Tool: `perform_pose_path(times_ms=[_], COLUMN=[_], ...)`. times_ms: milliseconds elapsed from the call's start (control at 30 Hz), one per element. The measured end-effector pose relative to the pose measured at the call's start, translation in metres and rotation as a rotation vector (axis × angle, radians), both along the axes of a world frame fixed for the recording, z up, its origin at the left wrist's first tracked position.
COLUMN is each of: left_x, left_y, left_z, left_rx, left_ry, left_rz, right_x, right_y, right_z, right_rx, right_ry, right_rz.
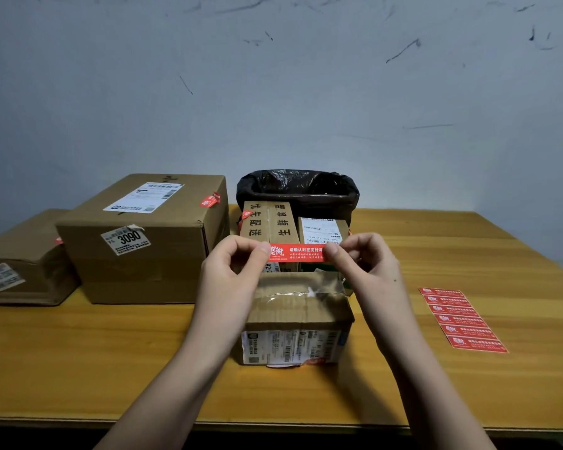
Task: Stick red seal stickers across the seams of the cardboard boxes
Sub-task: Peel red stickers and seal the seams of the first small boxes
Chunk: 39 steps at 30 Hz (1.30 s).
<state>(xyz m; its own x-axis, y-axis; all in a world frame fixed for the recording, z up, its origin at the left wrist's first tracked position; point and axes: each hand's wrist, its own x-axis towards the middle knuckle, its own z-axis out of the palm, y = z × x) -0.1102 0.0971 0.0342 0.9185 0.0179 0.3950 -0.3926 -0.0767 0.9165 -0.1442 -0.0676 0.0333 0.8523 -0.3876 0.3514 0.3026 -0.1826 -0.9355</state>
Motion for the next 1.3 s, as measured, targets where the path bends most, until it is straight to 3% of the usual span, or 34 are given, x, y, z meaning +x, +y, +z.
perform_pose_path(times_ms=[267, 533, 700, 833, 1300], left_x=[0.003, -0.004, -0.004, -0.004, -0.001], left_y=[-0.001, 0.005, 0.006, 0.005, 0.005], left_z=[0.001, -0.002, -0.009, -0.012, -0.016], left_rx=[0.065, 0.612, 0.850, 0.928, 1.027], left_ry=[0.000, -0.326, -0.402, -0.436, -0.488], left_rz=[0.034, 0.348, 0.410, 0.451, 0.484], right_x=[0.000, -0.002, -0.001, 0.000, -0.002], right_y=[0.001, -0.004, -0.004, -0.001, 0.006], right_z=[0.001, 0.001, -0.005, -0.007, -0.008], right_rx=[-0.119, -0.324, -0.531, -0.706, -1.004], right_ry=[-0.001, 0.073, 0.160, 0.165, 0.178], right_rz=[-0.002, -0.003, -0.080, -0.141, -0.235])
